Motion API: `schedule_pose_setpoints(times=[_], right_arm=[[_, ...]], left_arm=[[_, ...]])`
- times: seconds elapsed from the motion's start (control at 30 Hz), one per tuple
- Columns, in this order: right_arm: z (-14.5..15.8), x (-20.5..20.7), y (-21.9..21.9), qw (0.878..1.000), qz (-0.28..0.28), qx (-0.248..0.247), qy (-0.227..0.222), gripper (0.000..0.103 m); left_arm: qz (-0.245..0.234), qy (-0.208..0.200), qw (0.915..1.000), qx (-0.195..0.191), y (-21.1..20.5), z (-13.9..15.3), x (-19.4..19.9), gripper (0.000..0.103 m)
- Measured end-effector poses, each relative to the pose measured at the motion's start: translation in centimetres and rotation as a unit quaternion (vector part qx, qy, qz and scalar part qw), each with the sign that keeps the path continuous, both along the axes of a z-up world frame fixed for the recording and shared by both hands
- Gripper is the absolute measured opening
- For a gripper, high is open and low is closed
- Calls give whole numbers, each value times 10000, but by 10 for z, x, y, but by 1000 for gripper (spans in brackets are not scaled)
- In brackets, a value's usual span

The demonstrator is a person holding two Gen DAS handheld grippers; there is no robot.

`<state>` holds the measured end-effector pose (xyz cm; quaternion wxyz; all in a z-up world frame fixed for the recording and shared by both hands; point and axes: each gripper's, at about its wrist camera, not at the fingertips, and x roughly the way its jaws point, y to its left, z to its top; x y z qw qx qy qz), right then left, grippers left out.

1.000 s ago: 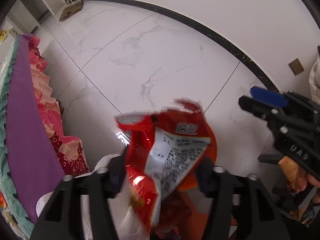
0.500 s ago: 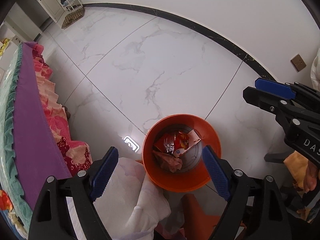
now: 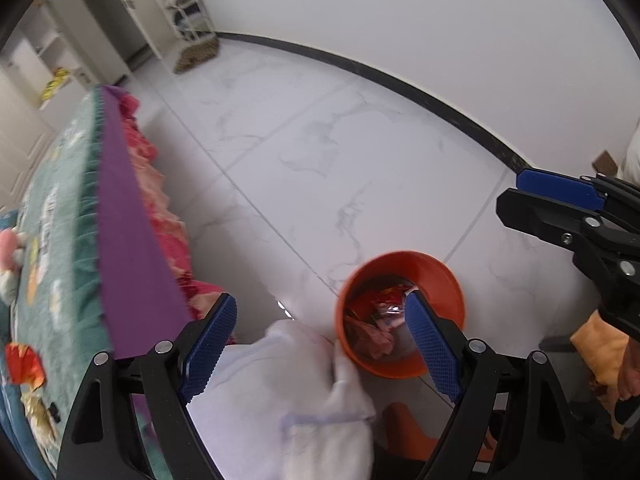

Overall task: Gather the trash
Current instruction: 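Open both grippers over the orange bucket to drop wrapper and bag, then move both tools back toward the items on the bed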

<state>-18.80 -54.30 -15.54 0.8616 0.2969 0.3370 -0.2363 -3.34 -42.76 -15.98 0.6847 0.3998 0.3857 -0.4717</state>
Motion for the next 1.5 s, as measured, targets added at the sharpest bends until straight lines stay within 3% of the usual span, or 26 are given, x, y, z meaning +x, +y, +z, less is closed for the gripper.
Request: schedule_pose_setpoints(times=[0.27, 0.37, 0.5, 0.77, 1.0, 1.3, 1.5], right_arm=[[50, 51, 41, 9963, 755, -298, -299, 43], [67, 76, 64, 9916, 1151, -431, -407, 52], [85, 105, 94, 9824, 1707, -579, -483, 52], [113, 175, 169, 9492, 2990, -770, -614, 52], [117, 231, 239, 9156, 3912, -675, -643, 53], [113, 293, 326, 8737, 4784, -678, -563, 53], [108, 334, 363, 8582, 5071, -648, -451, 53]], left_arm=[[588, -208, 9969, -476, 50, 39, 28, 85], [880, -295, 9940, -574, 74, 49, 43, 85], [1361, -389, 9875, -696, 113, 62, 65, 85], [2174, -613, 9707, -818, 190, 83, 99, 85], [2802, -721, 9533, -866, 266, 92, 125, 85], [3569, -661, 9283, -810, 349, 90, 161, 85], [3978, -504, 9120, -864, 385, 84, 189, 85]])
